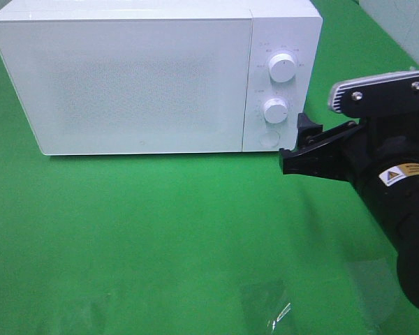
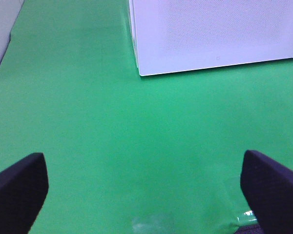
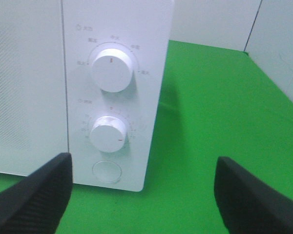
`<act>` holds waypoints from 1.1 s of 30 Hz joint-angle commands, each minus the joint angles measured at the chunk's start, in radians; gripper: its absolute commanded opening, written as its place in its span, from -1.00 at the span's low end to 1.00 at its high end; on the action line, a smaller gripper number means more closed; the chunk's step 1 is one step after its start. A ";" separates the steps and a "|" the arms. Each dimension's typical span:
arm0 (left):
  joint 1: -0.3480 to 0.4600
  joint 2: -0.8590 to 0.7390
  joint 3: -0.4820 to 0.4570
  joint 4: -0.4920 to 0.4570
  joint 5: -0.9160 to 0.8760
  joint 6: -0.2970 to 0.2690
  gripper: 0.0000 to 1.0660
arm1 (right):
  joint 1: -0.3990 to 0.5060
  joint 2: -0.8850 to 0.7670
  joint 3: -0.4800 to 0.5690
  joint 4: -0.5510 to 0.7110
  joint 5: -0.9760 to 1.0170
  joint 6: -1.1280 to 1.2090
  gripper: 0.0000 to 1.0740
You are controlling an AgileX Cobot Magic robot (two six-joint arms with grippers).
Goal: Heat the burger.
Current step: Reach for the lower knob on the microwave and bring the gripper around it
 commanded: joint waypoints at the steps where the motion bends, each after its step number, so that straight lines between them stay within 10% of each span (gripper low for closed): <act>1: 0.002 -0.024 0.004 -0.004 -0.005 -0.004 0.87 | 0.038 0.046 -0.044 0.035 -0.012 -0.011 0.41; 33: 0.002 -0.024 0.004 -0.004 -0.005 -0.004 0.87 | 0.052 0.089 -0.082 0.034 0.028 0.043 0.47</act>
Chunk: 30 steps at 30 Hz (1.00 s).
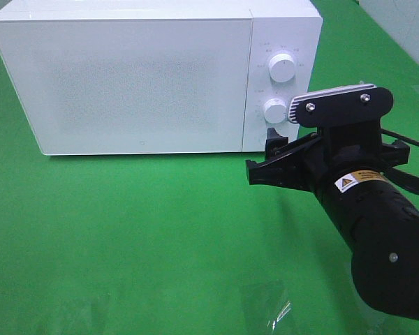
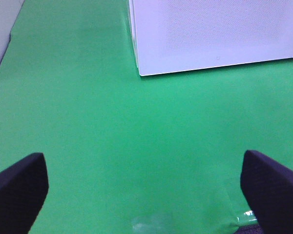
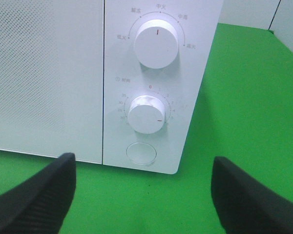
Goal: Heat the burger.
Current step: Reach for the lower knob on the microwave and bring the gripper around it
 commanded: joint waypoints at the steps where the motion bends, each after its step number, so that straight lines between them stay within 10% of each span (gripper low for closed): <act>1: 0.002 -0.024 0.004 -0.004 -0.005 -0.004 0.87 | -0.003 -0.005 -0.009 -0.009 -0.015 0.009 0.47; 30: 0.002 -0.024 0.004 -0.004 -0.005 -0.004 0.87 | -0.221 0.229 -0.245 -0.188 0.076 0.100 0.42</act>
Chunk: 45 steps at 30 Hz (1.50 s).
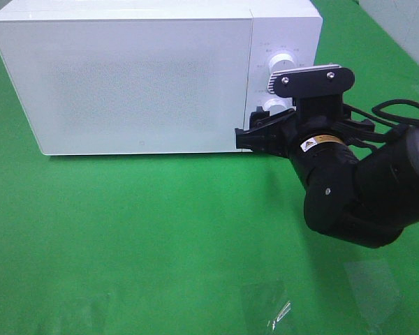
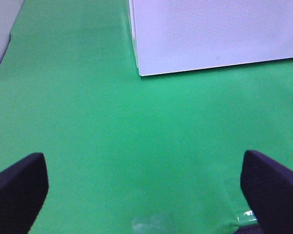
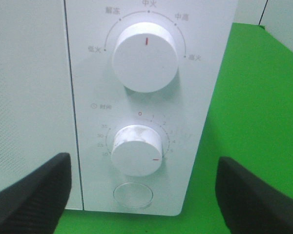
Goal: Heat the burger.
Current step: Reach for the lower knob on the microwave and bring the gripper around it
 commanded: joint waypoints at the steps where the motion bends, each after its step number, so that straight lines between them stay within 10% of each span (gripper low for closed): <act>1: 0.002 -0.024 0.004 -0.004 -0.005 -0.004 0.87 | -0.027 0.023 -0.029 -0.049 0.025 0.038 0.42; 33: 0.002 -0.024 0.004 -0.004 -0.005 -0.004 0.87 | -0.112 0.185 -0.195 -0.103 0.022 0.055 0.41; 43: 0.002 -0.024 0.004 -0.004 -0.005 -0.004 0.87 | -0.108 0.182 -0.194 -0.103 -0.031 0.055 -0.01; 45: 0.002 -0.024 0.004 -0.004 -0.005 -0.004 0.87 | -0.108 0.182 -0.194 -0.105 -0.024 0.055 -0.40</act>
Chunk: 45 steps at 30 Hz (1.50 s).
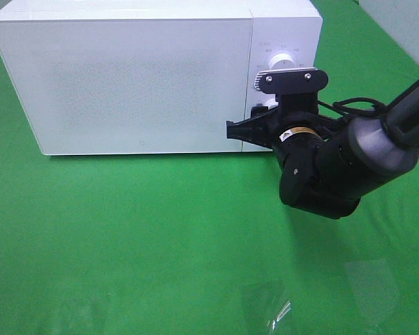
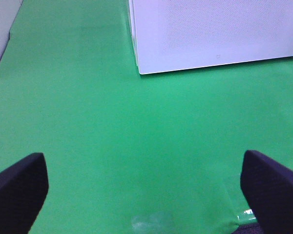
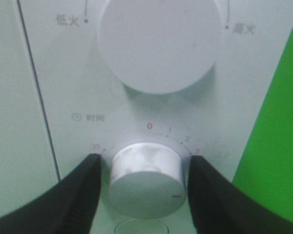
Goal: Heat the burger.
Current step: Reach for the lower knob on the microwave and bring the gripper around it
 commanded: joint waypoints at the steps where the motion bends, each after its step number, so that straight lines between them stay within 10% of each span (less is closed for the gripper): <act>1: 0.002 -0.024 0.000 -0.004 -0.006 -0.004 0.87 | -0.008 -0.001 -0.014 -0.019 -0.053 -0.002 -0.40; 7: 0.002 -0.024 0.000 -0.004 -0.006 -0.004 0.87 | -0.008 -0.001 -0.014 -0.046 -0.047 -0.001 -0.99; 17: 0.002 -0.024 0.000 -0.004 -0.006 -0.004 0.87 | -0.008 -0.001 -0.014 -0.043 -0.035 0.143 -1.00; 31: 0.002 -0.024 0.000 -0.004 -0.006 -0.004 0.87 | -0.008 -0.001 -0.014 -0.258 -0.007 1.282 -1.00; 45: 0.002 -0.024 0.000 -0.004 -0.006 -0.004 0.87 | -0.008 -0.001 -0.014 -0.356 -0.152 1.611 -1.00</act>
